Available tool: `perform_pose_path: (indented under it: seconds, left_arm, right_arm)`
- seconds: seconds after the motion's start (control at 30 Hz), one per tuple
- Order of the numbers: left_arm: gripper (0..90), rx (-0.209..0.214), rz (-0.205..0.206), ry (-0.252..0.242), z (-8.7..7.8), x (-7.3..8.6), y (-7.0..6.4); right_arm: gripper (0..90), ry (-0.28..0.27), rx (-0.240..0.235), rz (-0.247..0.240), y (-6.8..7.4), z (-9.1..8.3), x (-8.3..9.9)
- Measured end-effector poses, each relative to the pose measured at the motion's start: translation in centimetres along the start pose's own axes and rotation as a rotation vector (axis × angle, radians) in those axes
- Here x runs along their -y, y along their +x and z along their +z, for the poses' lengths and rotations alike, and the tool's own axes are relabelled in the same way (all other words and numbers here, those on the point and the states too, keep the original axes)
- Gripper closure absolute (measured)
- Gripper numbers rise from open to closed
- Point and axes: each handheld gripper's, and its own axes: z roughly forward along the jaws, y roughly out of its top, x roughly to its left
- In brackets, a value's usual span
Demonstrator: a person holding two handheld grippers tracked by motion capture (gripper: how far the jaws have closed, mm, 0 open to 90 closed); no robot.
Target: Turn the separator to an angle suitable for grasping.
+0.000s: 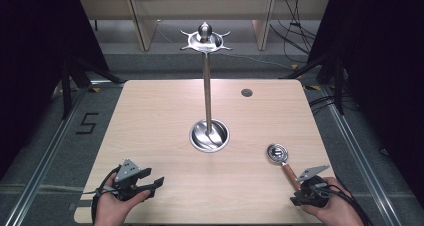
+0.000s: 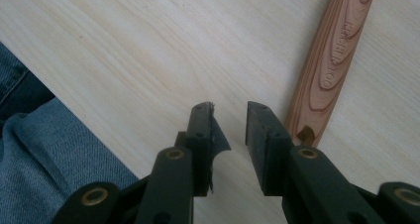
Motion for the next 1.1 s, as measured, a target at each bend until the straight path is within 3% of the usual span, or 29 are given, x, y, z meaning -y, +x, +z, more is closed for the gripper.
perform_pose_path:
  seconds: [0.1,0.17,0.2,0.23,0.27,0.3,0.5,0.57,0.63,0.87,0.97,1.0,1.1]
  left_arm:
    - [40.1,0.0,-0.004,0.001,0.0,0.0,0.0]
    - [40.1,0.001,-0.005,0.001,0.0,0.0,-0.1]
    - [40.0,0.0,-0.001,0.001,0.0,0.0,-0.1]
    - [40.1,-0.003,-0.003,0.006,-0.1,0.0,-0.1]
    - [40.1,-0.011,0.0,0.009,-0.1,0.0,-0.1]
    - [40.1,-0.011,0.0,0.009,-0.1,0.0,-0.1]
    - [40.1,0.003,0.001,0.002,-0.1,-0.1,-0.1]
    - [40.1,0.003,0.0,0.001,-0.1,0.0,-0.1]
    - [40.1,0.004,0.001,0.001,0.0,-0.1,-0.1]
    - [40.1,0.005,-0.009,-0.004,0.0,0.0,-0.2]
    - [40.1,0.003,-0.008,-0.003,0.0,-0.1,-0.2]
    - [40.0,0.003,-0.007,-0.003,0.0,-0.1,-0.2]
    - [40.0,0.004,-0.008,-0.003,0.0,-0.1,-0.2]
  right_arm:
    - [73.0,0.003,0.004,-0.008,0.0,0.2,-0.1]
    - [77.0,0.023,-0.005,0.007,0.2,0.3,-0.2]
    - [82.5,0.033,0.0,-0.015,0.2,0.5,-0.4]
    - [85.4,0.059,-0.005,0.025,0.6,0.5,-0.4]
    - [88.4,0.054,0.022,-0.02,0.3,0.7,-0.5]
    - [90.0,0.077,0.043,-0.028,0.3,0.7,-0.5]
    - [90.0,0.099,0.042,0.009,-0.1,1.0,-0.8]
    - [90.0,0.092,0.05,-0.002,-0.5,1.1,-0.8]
    - [90.0,0.1,0.052,0.025,-0.5,1.0,-0.9]
    - [90.0,0.109,0.055,0.015,-1.0,1.1,-0.9]
    - [90.0,0.122,0.058,0.049,-0.8,1.2,-0.8]
    - [90.0,0.114,0.066,0.025,-1.0,1.2,-0.8]
    - [90.0,0.122,0.07,0.043,-1.1,1.2,-0.7]
